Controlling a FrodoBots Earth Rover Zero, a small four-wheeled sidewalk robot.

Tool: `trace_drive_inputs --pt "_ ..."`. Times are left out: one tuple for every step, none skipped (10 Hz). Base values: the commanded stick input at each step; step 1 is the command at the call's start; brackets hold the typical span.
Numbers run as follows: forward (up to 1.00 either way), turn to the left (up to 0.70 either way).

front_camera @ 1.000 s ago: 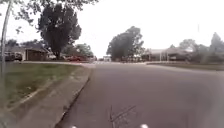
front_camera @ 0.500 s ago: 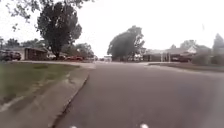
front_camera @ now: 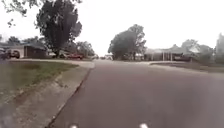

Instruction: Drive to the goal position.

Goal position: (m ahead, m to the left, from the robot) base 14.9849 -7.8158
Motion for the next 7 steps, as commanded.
trace_drive_inputs --pt "1.0 0.23" --pt "1.0 0.07" --pt "1.0 0.05" --pt "1.0 0.02" --pt "1.0 0.02" --pt "1.0 0.02" --pt "1.0 0.02"
